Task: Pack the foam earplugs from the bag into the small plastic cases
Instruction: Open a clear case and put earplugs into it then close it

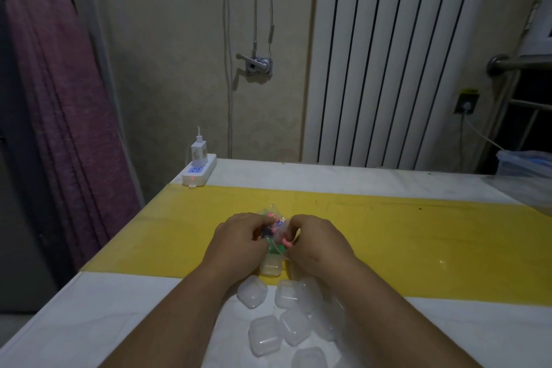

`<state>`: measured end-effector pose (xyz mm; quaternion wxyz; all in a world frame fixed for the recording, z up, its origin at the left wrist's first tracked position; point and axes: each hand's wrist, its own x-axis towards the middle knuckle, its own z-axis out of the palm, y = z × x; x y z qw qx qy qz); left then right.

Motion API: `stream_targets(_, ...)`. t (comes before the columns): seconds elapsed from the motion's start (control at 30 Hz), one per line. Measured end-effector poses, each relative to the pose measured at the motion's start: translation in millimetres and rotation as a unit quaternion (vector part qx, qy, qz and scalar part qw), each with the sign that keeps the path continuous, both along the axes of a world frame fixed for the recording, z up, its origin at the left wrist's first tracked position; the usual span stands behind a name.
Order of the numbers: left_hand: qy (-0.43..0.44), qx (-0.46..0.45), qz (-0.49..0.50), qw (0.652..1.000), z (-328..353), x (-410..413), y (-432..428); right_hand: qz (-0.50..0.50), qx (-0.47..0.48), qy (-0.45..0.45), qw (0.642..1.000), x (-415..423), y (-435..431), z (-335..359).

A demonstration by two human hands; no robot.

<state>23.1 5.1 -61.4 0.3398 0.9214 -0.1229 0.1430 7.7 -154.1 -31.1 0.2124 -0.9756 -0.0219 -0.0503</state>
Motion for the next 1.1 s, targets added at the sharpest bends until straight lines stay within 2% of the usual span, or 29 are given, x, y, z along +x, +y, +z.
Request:
stream_targets(0.27,-0.011,0.018,0.004,1.0,1.2,-2.0,-1.2,0.001,0.015,-0.029,0.999,-2.6,-4.6,-1.0)
stream_targets(0.4,-0.03,0.041,0.02,0.999,0.1,-0.8,-1.6,0.011,0.068,-0.048,0.996,-5.6,-7.0,3.4)
stream_targets(0.57,-0.043,0.061,0.064,0.995,2.5,-0.6,-0.9,-0.008,0.085,-0.122,0.989,-7.1,-7.6,8.6)
stream_targets(0.67,-0.035,0.063,0.075,0.995,3.9,-2.3,-0.8,-0.013,0.186,-0.143,0.972,-10.5,-9.9,18.4)
stream_targets(0.73,-0.041,0.081,0.076,0.993,6.7,-3.3,-1.8,-0.012,0.309,-0.127,0.943,-14.6,-12.0,26.6)
stream_targets(0.8,-0.052,0.076,0.08,0.993,14.8,-7.8,-4.4,-0.012,0.389,-0.098,0.916,-18.6,-14.6,33.0)
stream_targets(0.87,-0.089,0.018,0.073,0.993,25.5,-14.4,-8.9,-0.006,0.409,-0.078,0.909,-20.7,-17.3,36.0)
stream_targets(0.93,-0.12,-0.081,0.028,0.989,35.1,-24.0,-16.2,0.004,0.43,-0.059,0.901,-23.4,-19.6,38.5)
stream_targets(1.0,-0.073,-0.19,-0.017,0.979,43.0,-34.5,-24.2,0.015,0.462,-0.051,0.885,-28.7,-22.8,41.0)
stream_targets(1.1,0.029,-0.314,-0.083,0.945,49.9,-46.4,-32.7,0.039,0.492,-0.059,0.868,-41.0,-28.4,41.2)
